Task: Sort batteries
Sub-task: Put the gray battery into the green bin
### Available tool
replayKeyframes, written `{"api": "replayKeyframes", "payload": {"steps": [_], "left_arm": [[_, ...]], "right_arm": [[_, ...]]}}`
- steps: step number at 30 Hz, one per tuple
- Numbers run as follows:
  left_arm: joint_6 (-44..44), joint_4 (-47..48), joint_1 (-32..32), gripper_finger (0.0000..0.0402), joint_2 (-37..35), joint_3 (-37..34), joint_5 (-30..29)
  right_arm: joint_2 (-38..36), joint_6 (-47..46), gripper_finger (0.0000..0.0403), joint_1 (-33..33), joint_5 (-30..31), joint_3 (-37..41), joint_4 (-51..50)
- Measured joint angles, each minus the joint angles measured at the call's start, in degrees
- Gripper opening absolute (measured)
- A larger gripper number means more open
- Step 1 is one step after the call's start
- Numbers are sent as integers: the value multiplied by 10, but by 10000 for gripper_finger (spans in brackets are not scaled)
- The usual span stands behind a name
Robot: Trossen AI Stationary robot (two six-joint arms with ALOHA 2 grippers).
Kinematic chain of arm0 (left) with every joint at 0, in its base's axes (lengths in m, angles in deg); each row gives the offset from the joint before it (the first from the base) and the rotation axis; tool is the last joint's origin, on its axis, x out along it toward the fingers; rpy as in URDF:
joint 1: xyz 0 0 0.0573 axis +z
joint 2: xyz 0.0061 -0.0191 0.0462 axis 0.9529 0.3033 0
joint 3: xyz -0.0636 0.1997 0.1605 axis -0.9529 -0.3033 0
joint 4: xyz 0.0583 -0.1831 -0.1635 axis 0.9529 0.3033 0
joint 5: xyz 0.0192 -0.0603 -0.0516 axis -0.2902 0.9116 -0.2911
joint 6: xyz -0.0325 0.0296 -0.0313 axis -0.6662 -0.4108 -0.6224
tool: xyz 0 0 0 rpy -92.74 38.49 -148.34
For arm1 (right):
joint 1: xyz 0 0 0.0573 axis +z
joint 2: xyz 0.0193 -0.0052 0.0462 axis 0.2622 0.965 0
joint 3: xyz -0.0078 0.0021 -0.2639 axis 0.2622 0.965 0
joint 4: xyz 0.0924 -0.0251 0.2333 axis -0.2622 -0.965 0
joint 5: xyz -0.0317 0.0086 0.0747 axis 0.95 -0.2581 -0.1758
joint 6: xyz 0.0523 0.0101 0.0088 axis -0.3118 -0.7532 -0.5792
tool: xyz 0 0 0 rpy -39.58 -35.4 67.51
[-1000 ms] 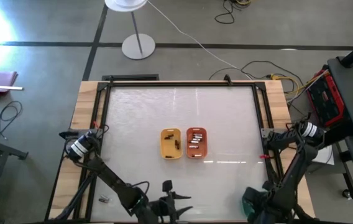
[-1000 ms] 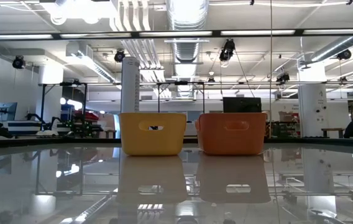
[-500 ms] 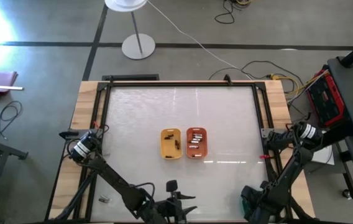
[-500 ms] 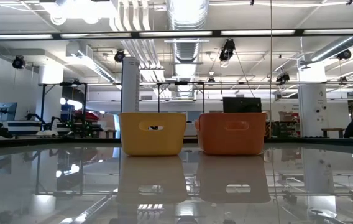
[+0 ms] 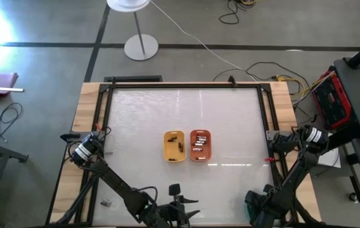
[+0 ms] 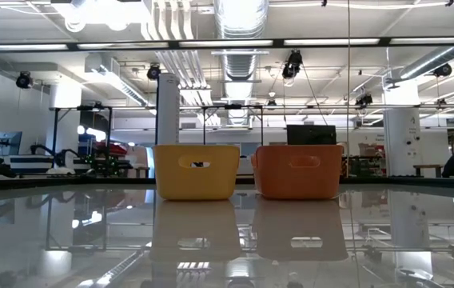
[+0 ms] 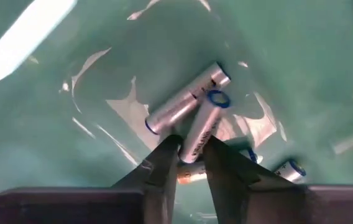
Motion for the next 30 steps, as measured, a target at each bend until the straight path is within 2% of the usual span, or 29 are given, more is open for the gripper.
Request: {"api": "replayKeyframes", "payload": {"steps": [4,8,11,15,21,25,27,30], "left_arm": [[8,1,-2,132,-2,0,0],[19,29,-12,132,-17,0,11],[-16,103,-19,132,-46,0,20],[-129,257,-25,132,-94,0,55],[-399,588,-28,132,-136,1,143],[-539,817,-9,132,-137,-4,259],[-556,886,6,132,-139,-12,304],[-520,918,29,132,-151,-28,320]], "right_arm": [[-10,3,92,0,0,-2,-1],[-35,6,117,1,6,-39,-46],[-46,16,135,0,9,-80,-107],[-56,40,153,0,50,-134,-181],[-58,111,168,0,197,-185,-205],[-58,164,171,-1,309,-195,-201],[-58,175,171,-1,379,-197,-200],[-58,195,167,-8,439,-197,-198]]}}
